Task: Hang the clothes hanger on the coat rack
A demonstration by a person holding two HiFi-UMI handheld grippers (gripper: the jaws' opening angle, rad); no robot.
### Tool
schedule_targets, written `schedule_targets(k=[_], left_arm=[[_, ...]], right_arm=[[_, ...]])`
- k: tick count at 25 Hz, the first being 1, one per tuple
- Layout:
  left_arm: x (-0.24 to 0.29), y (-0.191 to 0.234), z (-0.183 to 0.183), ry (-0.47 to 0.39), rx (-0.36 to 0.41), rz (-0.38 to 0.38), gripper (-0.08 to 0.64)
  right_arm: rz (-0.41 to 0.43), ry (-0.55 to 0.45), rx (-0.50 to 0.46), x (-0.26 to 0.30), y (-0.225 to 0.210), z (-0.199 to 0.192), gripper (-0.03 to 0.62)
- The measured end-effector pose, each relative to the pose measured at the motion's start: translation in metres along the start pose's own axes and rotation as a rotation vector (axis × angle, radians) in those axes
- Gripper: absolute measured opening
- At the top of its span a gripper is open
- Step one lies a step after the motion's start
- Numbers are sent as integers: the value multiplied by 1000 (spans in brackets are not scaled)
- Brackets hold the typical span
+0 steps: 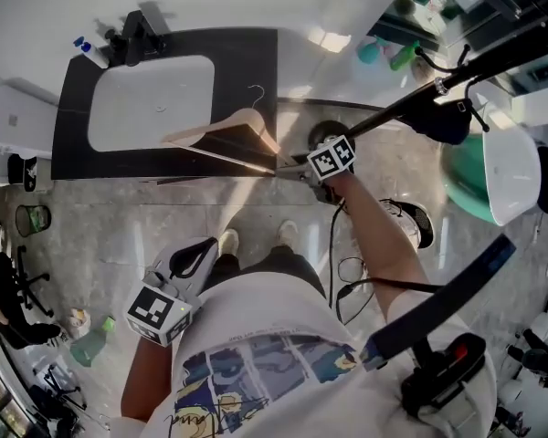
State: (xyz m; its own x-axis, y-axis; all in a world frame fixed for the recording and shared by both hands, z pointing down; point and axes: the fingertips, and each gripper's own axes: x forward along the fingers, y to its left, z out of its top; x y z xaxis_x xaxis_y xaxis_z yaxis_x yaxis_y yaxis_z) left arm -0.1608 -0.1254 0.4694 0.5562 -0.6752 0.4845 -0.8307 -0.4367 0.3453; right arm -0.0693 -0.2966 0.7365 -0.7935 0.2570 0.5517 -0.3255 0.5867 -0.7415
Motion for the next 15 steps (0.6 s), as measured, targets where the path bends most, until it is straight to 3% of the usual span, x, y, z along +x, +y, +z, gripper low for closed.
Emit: schedule_targets(k=[3,8,15], left_arm=[[2,-1,-1,11,-8,34,3],[5,-5,-2,16,-7,56,3],[11,-10,7,-9,30,29,3]], right_arm=[[99,22,39,10,5,-3,261],[218,15,62,15,21,-4,136],[214,-1,79,-7,31,-12,73]])
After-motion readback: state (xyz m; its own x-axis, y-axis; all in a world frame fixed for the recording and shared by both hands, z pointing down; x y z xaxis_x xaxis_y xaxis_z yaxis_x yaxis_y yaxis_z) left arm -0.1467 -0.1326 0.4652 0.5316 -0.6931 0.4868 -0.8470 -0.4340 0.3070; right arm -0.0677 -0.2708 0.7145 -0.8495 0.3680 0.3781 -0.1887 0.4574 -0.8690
